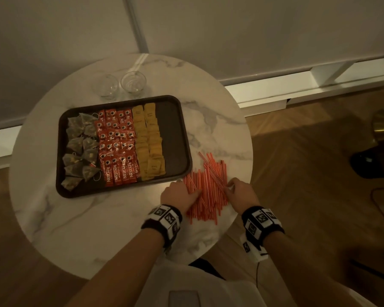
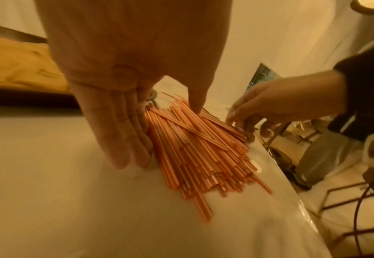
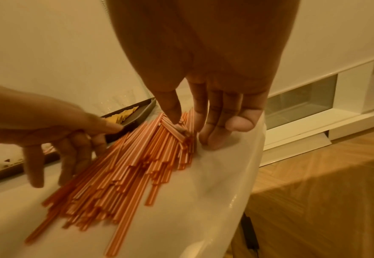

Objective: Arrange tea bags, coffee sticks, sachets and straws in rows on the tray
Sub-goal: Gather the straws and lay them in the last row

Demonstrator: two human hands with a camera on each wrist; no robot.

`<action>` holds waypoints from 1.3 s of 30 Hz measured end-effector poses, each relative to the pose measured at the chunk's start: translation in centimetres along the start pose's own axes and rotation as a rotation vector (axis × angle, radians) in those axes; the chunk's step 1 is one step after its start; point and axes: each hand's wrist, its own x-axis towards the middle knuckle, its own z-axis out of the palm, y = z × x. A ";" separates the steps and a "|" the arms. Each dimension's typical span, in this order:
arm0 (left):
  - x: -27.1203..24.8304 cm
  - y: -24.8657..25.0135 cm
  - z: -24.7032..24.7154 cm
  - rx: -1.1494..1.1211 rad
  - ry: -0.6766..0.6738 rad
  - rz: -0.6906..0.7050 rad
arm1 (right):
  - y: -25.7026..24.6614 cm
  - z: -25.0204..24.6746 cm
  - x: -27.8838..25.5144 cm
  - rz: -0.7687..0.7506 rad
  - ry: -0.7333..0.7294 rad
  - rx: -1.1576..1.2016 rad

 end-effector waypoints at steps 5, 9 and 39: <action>1.1 3.7 -0.5 0.086 -0.043 0.040 | 0.1 0.3 -0.4 -0.007 -0.030 0.049; 1.2 5.6 -1.3 0.135 -0.091 0.027 | 0.3 0.0 -0.6 -0.044 -0.041 0.037; -8.1 -2.4 -2.8 -1.002 -0.371 -0.020 | -5.0 -1.3 -4.9 -0.469 -0.153 0.263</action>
